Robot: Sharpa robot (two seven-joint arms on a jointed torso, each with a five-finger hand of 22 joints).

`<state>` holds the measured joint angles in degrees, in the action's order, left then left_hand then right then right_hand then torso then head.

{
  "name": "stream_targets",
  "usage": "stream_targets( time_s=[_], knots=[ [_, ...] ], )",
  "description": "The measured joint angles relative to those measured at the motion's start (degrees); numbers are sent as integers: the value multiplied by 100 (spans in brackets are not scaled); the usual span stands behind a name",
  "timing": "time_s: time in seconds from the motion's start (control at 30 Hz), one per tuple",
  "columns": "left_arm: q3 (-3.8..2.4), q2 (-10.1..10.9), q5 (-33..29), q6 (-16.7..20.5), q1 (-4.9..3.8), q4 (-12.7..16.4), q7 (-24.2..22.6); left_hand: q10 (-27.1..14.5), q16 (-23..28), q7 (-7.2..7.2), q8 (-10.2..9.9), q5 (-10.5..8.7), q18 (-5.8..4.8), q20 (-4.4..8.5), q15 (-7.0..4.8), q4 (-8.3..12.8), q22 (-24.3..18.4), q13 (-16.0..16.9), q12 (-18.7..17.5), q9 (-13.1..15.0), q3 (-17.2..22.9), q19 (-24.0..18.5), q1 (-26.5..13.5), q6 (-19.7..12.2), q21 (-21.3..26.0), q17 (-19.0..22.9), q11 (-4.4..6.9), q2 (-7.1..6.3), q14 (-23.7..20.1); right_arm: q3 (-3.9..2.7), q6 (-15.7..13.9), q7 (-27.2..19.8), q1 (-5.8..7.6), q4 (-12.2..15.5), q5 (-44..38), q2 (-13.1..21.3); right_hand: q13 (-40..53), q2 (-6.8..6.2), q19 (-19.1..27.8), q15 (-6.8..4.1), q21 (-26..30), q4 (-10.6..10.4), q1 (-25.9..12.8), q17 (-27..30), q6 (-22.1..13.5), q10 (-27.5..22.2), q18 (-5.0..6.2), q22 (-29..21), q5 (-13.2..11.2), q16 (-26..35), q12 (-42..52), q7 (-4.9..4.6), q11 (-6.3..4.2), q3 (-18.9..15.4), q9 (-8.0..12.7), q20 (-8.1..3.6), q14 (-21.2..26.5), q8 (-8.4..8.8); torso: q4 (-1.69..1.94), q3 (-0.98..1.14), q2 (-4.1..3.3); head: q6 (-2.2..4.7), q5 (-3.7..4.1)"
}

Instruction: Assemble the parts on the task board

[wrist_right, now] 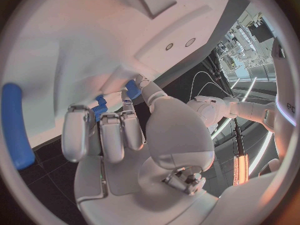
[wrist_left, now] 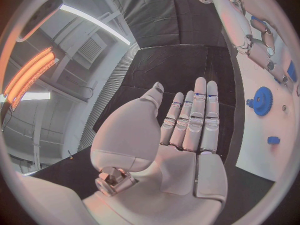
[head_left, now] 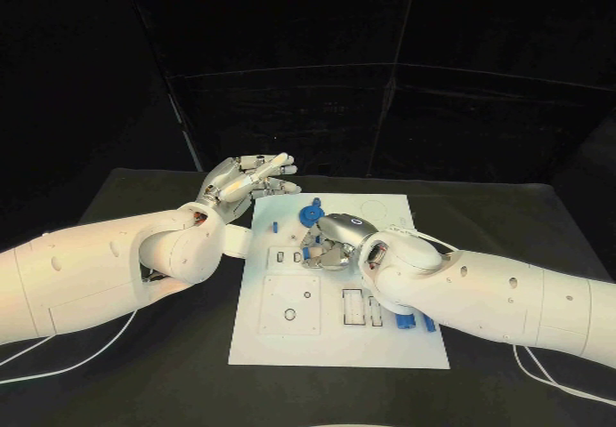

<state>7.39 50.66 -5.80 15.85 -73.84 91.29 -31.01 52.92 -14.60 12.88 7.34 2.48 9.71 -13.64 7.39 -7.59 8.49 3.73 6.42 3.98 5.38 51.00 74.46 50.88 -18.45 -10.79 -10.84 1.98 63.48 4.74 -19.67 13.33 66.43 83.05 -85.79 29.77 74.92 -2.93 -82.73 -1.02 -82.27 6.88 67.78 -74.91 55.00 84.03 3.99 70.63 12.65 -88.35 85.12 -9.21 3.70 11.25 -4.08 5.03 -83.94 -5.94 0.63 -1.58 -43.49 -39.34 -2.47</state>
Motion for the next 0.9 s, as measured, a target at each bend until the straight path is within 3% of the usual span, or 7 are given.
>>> stream_targets(
  time_s=[0.17,0.33,0.5,0.7,0.9],
  knots=[
    [0,0,0,0,0,-1,2,0,0,0,0,0,0,0,0,0,0,0,0,0,0,0,0,0,0,0,0,0,0,7,-81,0,-14,1,2,7,0,-32,0,41,0,-57,-32,0,-133,0,0,-9,0,30,-49,9,0,-121,-4,0,0,33,0,0,0,5,5],
    [0,2,0,-1,0,-3,4,25,30,0,0,0,0,0,-4,25,-11,0,-22,0,-25,0,-22,0,0,-15,-18,22,4,19,-272,-74,-30,10,51,50,0,-114,20,104,0,-194,-37,0,-577,-21,0,-27,36,36,-126,-105,106,-368,22,79,-1,151,0,2,0,17,9],
    [0,5,0,-9,0,-19,6,240,54,8,0,0,0,25,-52,41,-22,16,-21,10,-40,26,-2,184,0,-49,75,76,52,17,-499,-355,-30,70,178,122,0,-163,20,164,22,-333,19,0,-949,-51,0,-27,-17,36,-126,-172,174,-586,28,122,-21,151,1,4,3,32,10],
    [0,12,3,-34,0,-52,12,548,64,-61,46,0,0,92,-119,80,-28,34,80,17,-80,136,10,380,25,-106,156,111,202,16,-644,-771,-30,282,330,276,0,-148,-1,164,22,-397,78,0,-989,-51,-1,-26,-97,36,-126,-176,174,-681,27,143,-21,112,6,3,5,46,-21],
    [0,28,52,-48,0,-98,53,993,-248,-153,45,0,-1,244,-292,120,56,78,180,17,-120,554,-14,599,-205,-344,299,135,813,13,-761,-1092,-26,606,471,564,0,-52,-1,184,22,-441,180,1,-989,-51,-1,-8,-67,36,-126,-176,174,-758,5,143,0,-11,0,3,8,65,-39]
  ],
)
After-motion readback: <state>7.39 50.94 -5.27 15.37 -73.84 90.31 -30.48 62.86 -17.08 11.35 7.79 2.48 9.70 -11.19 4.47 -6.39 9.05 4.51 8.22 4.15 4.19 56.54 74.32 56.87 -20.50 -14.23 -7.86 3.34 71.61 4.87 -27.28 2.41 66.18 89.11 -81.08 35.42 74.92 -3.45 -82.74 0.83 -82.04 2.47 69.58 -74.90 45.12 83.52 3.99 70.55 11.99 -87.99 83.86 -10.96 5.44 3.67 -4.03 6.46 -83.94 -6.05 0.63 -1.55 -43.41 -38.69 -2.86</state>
